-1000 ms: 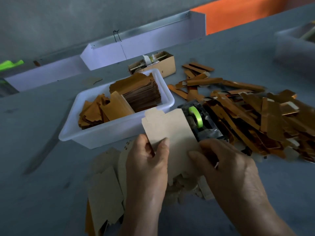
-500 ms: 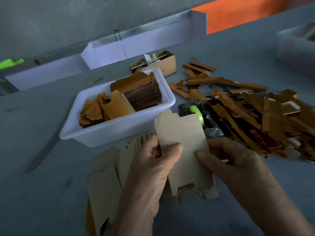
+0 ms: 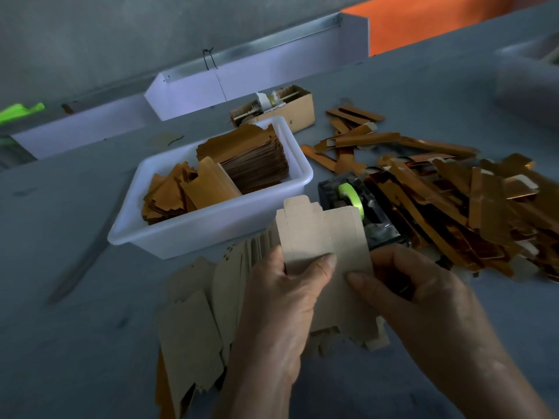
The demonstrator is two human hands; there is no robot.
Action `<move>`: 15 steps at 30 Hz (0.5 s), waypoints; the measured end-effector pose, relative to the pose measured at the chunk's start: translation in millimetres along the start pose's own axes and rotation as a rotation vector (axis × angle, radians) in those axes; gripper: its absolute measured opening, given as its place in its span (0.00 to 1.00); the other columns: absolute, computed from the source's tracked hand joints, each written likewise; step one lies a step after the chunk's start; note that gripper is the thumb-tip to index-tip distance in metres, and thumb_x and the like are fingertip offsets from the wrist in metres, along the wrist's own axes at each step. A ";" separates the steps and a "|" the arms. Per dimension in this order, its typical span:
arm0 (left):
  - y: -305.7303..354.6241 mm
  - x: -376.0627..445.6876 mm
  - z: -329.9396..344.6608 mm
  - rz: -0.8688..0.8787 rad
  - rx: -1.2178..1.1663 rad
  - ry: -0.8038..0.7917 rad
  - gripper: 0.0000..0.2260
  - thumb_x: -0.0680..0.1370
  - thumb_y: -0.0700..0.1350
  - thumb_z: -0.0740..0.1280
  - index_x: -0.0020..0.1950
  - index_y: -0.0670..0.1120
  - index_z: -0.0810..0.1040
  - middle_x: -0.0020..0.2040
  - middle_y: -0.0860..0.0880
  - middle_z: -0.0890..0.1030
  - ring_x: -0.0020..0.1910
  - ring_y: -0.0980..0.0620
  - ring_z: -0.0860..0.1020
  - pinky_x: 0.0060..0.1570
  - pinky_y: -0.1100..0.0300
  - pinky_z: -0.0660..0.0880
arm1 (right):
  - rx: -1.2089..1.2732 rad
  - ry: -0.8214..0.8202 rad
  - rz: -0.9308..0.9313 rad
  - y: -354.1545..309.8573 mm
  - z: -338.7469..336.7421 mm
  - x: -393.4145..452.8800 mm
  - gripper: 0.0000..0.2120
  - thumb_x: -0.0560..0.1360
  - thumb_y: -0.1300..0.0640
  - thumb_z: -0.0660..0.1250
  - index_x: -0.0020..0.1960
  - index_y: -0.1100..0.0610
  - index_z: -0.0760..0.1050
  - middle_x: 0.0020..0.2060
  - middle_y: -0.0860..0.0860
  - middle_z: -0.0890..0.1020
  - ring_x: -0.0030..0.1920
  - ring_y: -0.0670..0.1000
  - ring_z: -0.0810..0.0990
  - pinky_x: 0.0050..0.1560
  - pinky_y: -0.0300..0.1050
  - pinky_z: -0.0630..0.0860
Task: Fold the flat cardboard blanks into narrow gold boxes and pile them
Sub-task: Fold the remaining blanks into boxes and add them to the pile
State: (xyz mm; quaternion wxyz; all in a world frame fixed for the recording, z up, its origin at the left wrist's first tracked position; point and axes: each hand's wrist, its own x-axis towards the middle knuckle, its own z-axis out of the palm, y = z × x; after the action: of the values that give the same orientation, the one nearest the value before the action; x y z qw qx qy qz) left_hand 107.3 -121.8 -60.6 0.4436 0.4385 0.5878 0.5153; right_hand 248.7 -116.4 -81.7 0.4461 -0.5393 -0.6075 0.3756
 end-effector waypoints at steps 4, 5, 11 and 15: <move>0.9 -1.1 1.4 -0.013 0.028 0.035 0.04 0.73 0.42 0.72 0.46 0.49 0.83 0.40 0.53 0.86 0.40 0.56 0.83 0.39 0.62 0.79 | -0.072 0.066 -0.105 -10.2 5.1 -6.5 0.07 0.65 0.50 0.71 0.39 0.43 0.73 0.35 0.40 0.78 0.36 0.38 0.76 0.29 0.23 0.67; 0.7 -1.2 2.5 -0.013 0.033 0.054 0.05 0.72 0.42 0.73 0.45 0.51 0.83 0.39 0.52 0.85 0.39 0.55 0.84 0.39 0.58 0.80 | -0.105 0.082 -0.133 -11.5 7.5 -8.3 0.09 0.65 0.51 0.72 0.40 0.44 0.71 0.33 0.43 0.77 0.36 0.39 0.76 0.29 0.23 0.66; -0.6 -4.3 10.0 0.030 0.045 0.093 0.06 0.71 0.39 0.72 0.41 0.51 0.82 0.35 0.47 0.84 0.34 0.50 0.82 0.31 0.60 0.78 | -0.152 0.011 -0.224 -17.1 18.7 -14.4 0.14 0.67 0.53 0.72 0.44 0.43 0.67 0.33 0.45 0.77 0.33 0.42 0.77 0.30 0.27 0.69; 2.0 -6.5 5.7 -0.010 -0.059 -0.028 0.04 0.69 0.46 0.69 0.39 0.48 0.82 0.36 0.44 0.83 0.36 0.48 0.81 0.34 0.56 0.77 | 0.003 -0.127 -0.182 -23.0 11.2 -13.3 0.13 0.69 0.46 0.68 0.50 0.42 0.70 0.36 0.44 0.79 0.35 0.43 0.81 0.33 0.34 0.76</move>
State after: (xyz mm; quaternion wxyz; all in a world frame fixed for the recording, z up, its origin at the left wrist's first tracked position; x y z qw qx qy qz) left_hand 114.4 -126.7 -58.6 0.4669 0.4294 0.5683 0.5241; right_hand 231.0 -132.4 -65.5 0.4398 -0.4566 -0.6804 0.3678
